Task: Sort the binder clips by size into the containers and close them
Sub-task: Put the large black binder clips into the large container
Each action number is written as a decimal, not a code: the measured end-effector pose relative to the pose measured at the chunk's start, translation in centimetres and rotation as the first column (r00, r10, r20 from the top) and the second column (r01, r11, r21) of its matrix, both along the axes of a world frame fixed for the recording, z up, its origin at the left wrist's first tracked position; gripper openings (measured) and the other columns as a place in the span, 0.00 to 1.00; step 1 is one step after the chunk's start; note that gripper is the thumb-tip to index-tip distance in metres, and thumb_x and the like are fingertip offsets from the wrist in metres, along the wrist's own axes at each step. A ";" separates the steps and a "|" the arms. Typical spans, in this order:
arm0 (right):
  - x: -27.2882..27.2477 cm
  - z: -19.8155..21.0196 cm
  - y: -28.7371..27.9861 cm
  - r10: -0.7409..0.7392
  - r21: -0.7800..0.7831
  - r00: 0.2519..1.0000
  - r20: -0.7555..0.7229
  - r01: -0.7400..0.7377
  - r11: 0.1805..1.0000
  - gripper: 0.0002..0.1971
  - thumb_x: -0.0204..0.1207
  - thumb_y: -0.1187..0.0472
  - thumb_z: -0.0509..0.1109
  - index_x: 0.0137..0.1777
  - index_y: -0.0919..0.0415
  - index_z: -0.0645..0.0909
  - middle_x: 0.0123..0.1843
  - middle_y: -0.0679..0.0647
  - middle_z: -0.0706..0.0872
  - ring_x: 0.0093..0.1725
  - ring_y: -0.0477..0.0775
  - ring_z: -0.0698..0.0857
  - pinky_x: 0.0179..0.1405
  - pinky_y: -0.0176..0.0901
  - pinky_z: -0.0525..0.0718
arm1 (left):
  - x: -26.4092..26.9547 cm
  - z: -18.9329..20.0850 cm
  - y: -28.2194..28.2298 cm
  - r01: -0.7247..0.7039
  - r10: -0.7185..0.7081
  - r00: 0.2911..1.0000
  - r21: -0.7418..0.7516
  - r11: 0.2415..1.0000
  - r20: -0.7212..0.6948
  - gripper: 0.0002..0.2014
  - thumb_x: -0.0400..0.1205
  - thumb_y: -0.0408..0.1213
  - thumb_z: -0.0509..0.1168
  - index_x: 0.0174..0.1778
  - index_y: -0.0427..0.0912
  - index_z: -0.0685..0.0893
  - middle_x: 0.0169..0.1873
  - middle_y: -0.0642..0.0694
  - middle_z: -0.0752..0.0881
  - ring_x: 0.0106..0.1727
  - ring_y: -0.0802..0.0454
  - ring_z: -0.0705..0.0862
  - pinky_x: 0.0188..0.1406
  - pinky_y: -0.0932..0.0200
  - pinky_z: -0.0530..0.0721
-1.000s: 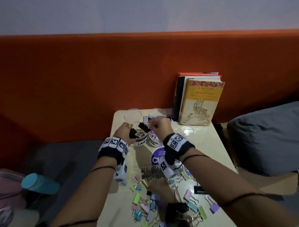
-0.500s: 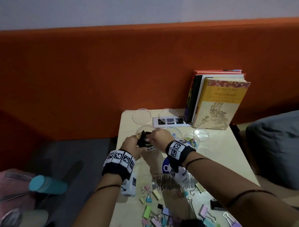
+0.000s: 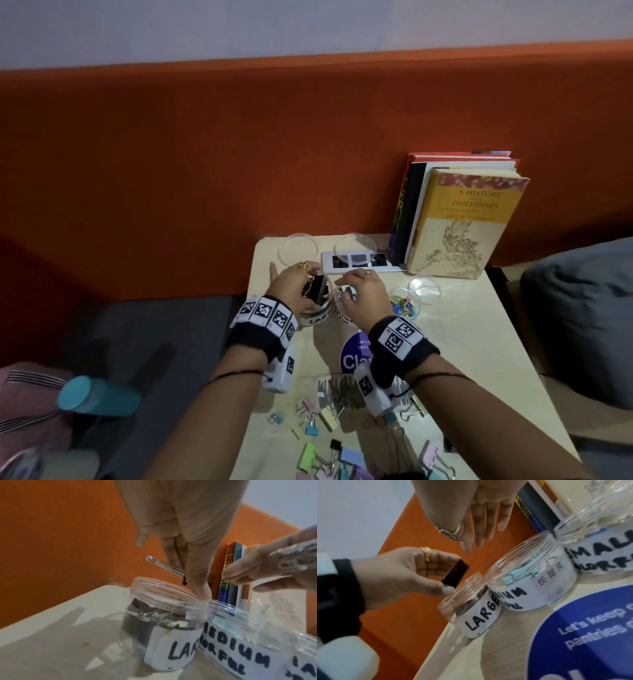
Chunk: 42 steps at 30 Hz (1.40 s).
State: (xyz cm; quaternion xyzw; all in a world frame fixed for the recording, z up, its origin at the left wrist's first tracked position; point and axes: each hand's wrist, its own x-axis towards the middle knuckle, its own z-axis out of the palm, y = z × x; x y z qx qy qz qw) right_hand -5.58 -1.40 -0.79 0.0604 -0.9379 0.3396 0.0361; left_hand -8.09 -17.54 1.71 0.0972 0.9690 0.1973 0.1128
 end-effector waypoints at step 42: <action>8.3 -3.6 8.8 0.168 0.107 0.970 0.175 -0.189 0.976 0.16 0.72 0.71 0.70 0.58 0.58 0.84 0.64 0.59 0.83 0.64 0.60 0.80 0.62 0.48 0.79 | 5.3 -3.8 1.4 0.193 -0.216 0.972 -0.210 0.958 -0.090 0.24 0.86 0.50 0.52 0.80 0.56 0.61 0.82 0.52 0.57 0.82 0.47 0.56 0.83 0.41 0.46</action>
